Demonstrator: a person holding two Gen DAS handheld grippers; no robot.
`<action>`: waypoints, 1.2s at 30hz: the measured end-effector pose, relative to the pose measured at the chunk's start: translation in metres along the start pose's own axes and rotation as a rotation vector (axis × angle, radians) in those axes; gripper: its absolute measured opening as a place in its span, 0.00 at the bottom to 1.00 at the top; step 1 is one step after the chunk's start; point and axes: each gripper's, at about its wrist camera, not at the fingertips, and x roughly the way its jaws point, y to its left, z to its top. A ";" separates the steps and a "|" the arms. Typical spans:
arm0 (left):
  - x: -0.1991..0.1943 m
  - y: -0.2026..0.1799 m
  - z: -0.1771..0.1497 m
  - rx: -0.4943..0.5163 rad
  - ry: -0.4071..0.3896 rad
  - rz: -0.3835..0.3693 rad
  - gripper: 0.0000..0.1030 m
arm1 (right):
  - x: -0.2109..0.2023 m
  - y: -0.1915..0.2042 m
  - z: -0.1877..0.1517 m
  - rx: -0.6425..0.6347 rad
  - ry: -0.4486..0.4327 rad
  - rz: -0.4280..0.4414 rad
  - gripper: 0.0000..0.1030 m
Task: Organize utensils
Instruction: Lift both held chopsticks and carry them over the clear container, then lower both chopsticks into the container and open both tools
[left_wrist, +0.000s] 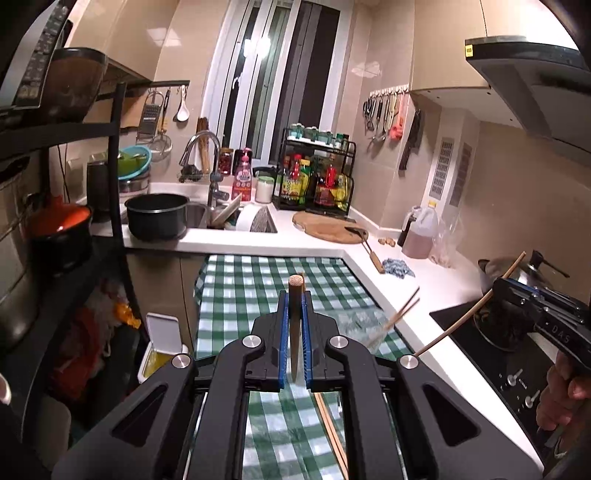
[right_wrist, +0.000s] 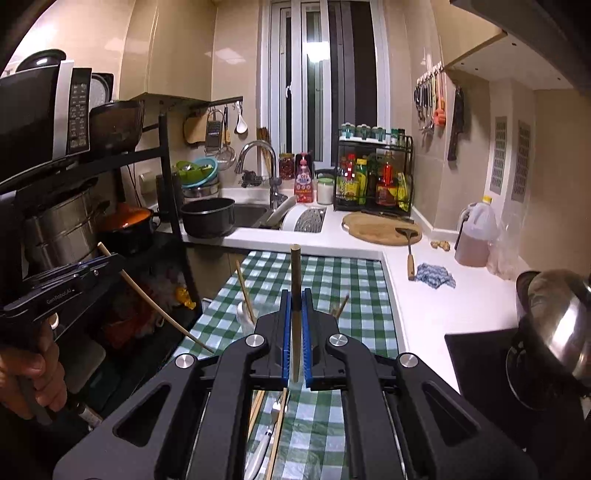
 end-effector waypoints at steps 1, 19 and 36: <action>0.002 0.000 0.005 0.002 -0.008 -0.002 0.06 | 0.000 0.000 0.006 0.000 -0.010 -0.002 0.05; 0.050 -0.017 0.048 -0.057 -0.092 -0.097 0.06 | 0.059 -0.009 0.052 0.015 -0.091 -0.036 0.05; 0.132 -0.025 0.001 -0.016 0.069 -0.099 0.49 | 0.147 -0.011 -0.001 0.028 0.096 -0.047 0.52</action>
